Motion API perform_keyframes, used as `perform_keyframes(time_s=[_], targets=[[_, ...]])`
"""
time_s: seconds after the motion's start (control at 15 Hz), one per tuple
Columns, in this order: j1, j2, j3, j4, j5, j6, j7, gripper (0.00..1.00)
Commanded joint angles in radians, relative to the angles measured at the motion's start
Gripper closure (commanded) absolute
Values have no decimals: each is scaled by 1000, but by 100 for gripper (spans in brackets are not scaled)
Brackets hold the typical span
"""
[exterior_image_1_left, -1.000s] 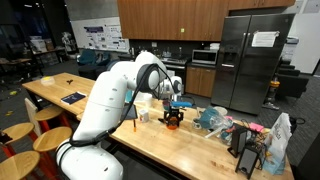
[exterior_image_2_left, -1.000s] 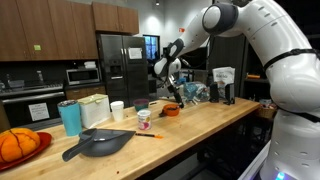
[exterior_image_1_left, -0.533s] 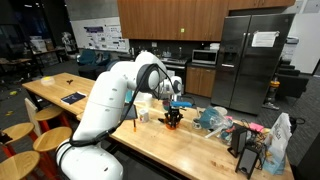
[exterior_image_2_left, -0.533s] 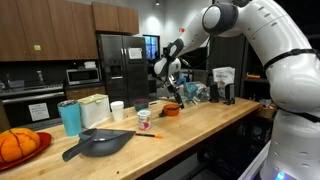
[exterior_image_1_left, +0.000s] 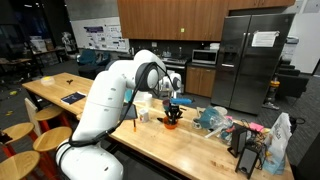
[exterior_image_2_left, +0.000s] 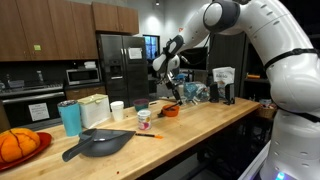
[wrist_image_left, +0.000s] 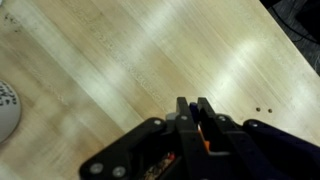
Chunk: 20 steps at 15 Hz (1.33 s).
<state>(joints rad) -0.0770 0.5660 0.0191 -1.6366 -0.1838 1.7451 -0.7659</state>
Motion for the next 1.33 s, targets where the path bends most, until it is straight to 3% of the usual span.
perform_keyframes(time_s=[0.0,0.4,0.8,1.27], targets=[[28,-73,-8,-14,-74,3,54,96],[94,-131,-8,21,-274,-52,125,96],[153,-142,11,82,-357,-309,135,96],[159,-80,29,150,-456,-472,100,96]])
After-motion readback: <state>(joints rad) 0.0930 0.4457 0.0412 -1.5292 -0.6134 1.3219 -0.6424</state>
